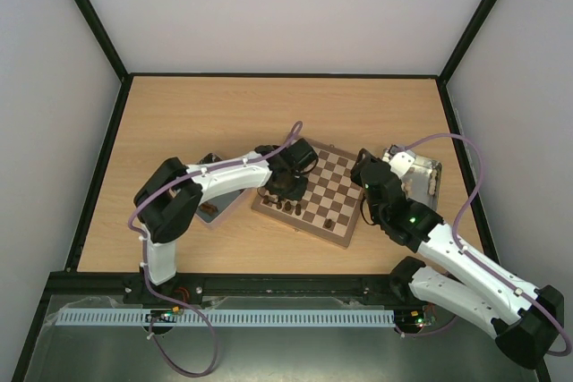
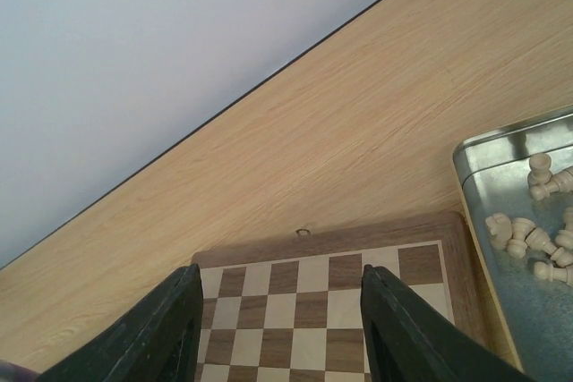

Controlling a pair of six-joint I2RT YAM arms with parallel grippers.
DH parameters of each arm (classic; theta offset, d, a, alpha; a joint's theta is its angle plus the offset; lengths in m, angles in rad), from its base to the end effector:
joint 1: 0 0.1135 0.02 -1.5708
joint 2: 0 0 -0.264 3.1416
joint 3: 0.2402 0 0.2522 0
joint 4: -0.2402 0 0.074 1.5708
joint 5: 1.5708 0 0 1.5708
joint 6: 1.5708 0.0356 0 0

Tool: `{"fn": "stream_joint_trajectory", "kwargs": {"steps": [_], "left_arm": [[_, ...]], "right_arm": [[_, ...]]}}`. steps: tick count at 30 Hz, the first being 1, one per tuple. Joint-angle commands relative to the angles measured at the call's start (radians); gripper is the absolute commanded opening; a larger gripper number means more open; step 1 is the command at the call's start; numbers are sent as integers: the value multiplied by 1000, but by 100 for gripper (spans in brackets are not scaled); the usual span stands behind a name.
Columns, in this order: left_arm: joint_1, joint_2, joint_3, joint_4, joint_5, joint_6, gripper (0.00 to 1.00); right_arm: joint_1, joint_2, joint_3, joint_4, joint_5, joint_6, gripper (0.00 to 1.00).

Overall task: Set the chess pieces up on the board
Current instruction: Place the chess piece on the chessboard.

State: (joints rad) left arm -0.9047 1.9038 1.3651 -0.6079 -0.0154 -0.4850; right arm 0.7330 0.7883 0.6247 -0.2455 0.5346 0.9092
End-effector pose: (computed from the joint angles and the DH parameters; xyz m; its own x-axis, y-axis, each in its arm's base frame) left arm 0.2429 -0.3082 0.1889 -0.8629 0.3436 -0.3707 0.4295 0.8851 -0.1795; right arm 0.1469 0.1078 0.2784 -0.3618 0.5878 -0.7236 0.0930 0.7950 0.5994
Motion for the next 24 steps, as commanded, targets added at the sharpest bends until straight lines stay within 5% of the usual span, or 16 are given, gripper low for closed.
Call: {"fn": "stream_joint_trajectory", "kwargs": {"steps": [1, 24], "left_arm": [[-6, 22, 42, -40, 2, 18, 9], [-5, 52, 52, -71, 37, 63, 13]], "right_arm": [[-2, 7, -9, -5, 27, 17, 47], [-3, 16, -11, 8, 16, 15, 48]]}}
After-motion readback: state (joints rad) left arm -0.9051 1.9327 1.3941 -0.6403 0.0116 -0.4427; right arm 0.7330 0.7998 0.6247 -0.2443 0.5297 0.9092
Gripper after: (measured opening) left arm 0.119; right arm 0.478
